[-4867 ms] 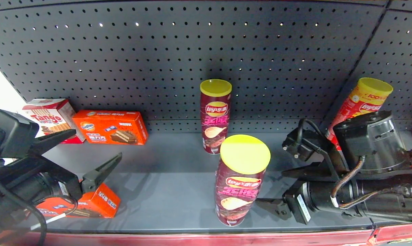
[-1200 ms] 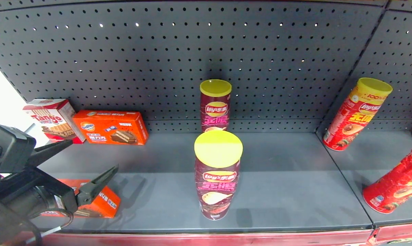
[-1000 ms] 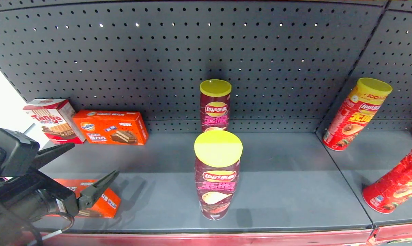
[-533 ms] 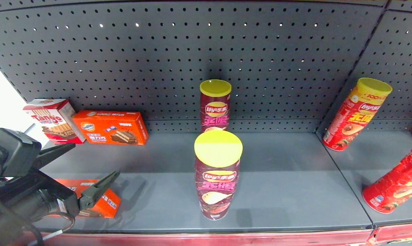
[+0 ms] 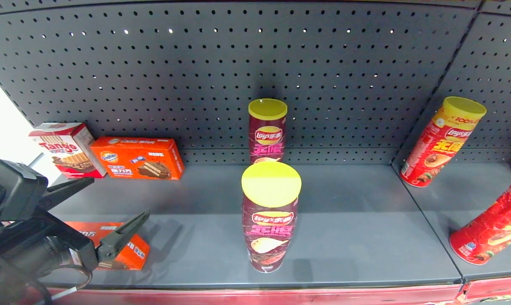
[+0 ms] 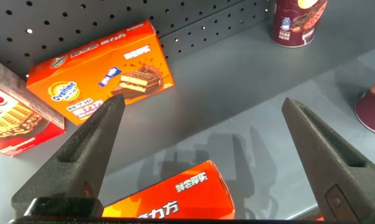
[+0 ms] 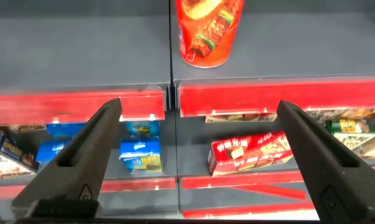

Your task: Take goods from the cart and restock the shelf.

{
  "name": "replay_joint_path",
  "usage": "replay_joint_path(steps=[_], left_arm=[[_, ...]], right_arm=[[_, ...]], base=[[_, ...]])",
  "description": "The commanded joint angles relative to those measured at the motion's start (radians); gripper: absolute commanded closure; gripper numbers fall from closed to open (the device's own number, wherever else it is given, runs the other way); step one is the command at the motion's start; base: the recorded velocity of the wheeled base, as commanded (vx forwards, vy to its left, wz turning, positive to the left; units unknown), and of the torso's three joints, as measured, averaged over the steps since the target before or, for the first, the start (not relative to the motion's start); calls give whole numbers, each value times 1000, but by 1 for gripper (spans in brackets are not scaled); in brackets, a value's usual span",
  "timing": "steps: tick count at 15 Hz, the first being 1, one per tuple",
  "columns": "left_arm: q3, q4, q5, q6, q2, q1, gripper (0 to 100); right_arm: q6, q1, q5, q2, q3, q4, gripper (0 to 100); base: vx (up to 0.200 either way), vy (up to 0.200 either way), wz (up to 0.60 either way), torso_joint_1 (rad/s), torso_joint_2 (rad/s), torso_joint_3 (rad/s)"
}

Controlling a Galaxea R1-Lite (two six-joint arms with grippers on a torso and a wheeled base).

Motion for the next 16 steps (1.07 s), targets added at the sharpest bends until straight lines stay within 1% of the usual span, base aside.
replay_joint_path(steps=[1, 4, 5, 6, 7, 8, 9, 10, 11, 12, 13, 14, 15, 16], left_arm=[[9, 0, 0, -2, -19, -1, 0], [22, 0, -2, -5, -62, -1, 0], [18, 0, -5, -14, -84, -1, 0], [18, 0, -5, -16, -85, -1, 0], [12, -1, -9, -39, -116, -16, 0], [-4, 0, -40, -45, -148, -24, 0], [-21, 2, -57, -51, -176, -19, 0], [-18, 2, -52, -54, -183, -19, 0], [18, 2, -35, -80, -243, 38, 0], [76, 3, -31, -101, -331, 79, 0], [110, 16, -31, -101, -412, 88, 0], [119, 68, -29, -101, -481, 88, 0], [128, 152, -28, -101, -561, 90, 0], [134, 258, -28, -104, -650, 94, 0]], right_arm=[[0, 10, -3, -24, 1, 32, 0], [2, 12, -3, -24, 1, 29, 0], [2, 12, -3, -24, 1, 29, 0], [2, 12, -3, -24, 1, 29, 0], [2, 12, -3, -25, 1, 29, 0], [2, 12, -3, -25, 1, 29, 0], [2, 12, -3, -24, 1, 29, 0], [2, 12, -3, -24, 1, 29, 0], [2, 12, -3, -25, 1, 29, 0], [2, 12, -3, -24, 1, 29, 0], [2, 12, -3, -24, 1, 29, 0], [2, 12, -3, -24, 1, 29, 0], [2, 12, -3, -24, 1, 29, 0], [2, 12, -3, -24, 1, 29, 0]], base=[[0, 0, 0, 0, 0, 0], [0, 0, 0, 0, 0, 0], [0, 0, 0, 0, 0, 0], [0, 0, 0, 0, 0, 0], [0, 0, 0, 0, 0, 0], [0, 0, 0, 0, 0, 0], [0, 0, 0, 0, 0, 0], [0, 0, 0, 0, 0, 0], [0, 0, 0, 0, 0, 0], [0, 0, 0, 0, 0, 0], [0, 0, 0, 0, 0, 0], [0, 0, 0, 0, 0, 0], [0, 0, 0, 0, 0, 0], [0, 0, 0, 0, 0, 0]])
